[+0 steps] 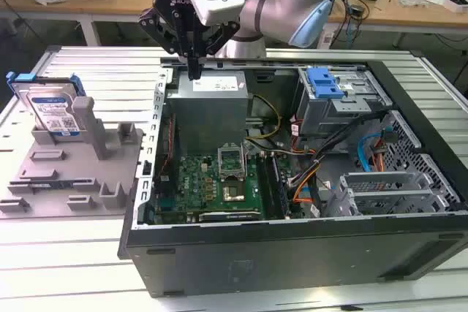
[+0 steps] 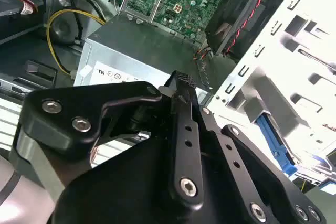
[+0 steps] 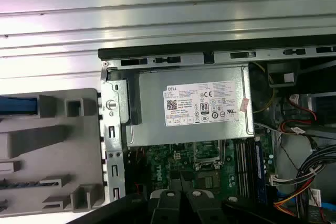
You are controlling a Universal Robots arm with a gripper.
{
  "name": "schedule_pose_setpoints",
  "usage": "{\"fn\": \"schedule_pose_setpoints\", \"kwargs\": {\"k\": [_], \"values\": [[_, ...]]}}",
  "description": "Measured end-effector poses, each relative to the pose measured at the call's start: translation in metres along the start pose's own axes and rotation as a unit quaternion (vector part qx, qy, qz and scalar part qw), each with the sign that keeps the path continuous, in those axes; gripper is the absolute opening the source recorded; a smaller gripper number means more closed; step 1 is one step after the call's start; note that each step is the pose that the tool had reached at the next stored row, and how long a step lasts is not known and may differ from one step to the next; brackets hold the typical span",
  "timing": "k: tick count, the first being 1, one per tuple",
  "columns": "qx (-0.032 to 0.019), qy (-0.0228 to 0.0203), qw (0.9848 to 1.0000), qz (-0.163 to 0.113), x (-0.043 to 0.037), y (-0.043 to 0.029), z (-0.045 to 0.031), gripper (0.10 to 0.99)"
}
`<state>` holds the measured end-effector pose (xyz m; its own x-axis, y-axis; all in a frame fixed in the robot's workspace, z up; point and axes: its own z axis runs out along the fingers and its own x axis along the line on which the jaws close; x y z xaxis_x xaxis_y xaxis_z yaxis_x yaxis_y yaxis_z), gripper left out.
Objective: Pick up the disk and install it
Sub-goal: 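Reach for the disk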
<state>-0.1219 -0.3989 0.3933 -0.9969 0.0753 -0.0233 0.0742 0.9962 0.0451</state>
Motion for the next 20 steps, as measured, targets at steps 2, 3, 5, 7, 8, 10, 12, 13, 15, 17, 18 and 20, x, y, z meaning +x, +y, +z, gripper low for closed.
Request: {"fn": "schedule_pose_setpoints", "kwargs": {"k": [2,3,5,7,8,10,12,13,15,17,18,20], "values": [[0.0000,0.0000,1.0000,0.000,0.0000,0.0000,0.0000,0.106],[0.0000,0.0000,1.0000,0.000,0.0000,0.0000,0.0000,0.106],[0.0000,0.0000,1.0000,0.000,0.0000,0.0000,0.0000,0.106],[0.0000,0.0000,1.0000,0.000,0.0003,0.0000,0.0000,0.106],[0.0001,0.0000,1.0000,0.000,0.0033,0.0004,0.0002,0.106],[0.0001,0.0000,1.0000,0.000,0.0159,0.0030,0.0010,0.106],[0.0000,0.0000,1.0000,0.000,0.0311,0.0063,0.0023,0.106],[0.0001,0.0000,1.0000,0.000,0.0349,0.0072,0.0026,0.106],[0.0000,0.0000,1.0000,0.000,0.0539,0.0119,0.0045,0.106],[0.0000,0.0000,1.0000,0.000,0.0762,0.0184,0.0067,0.106],[0.0000,0.0000,1.0000,0.000,0.0813,0.0200,0.0073,0.106],[0.0000,-0.0001,1.0000,0.000,0.0892,0.0223,0.0081,0.106]]}}
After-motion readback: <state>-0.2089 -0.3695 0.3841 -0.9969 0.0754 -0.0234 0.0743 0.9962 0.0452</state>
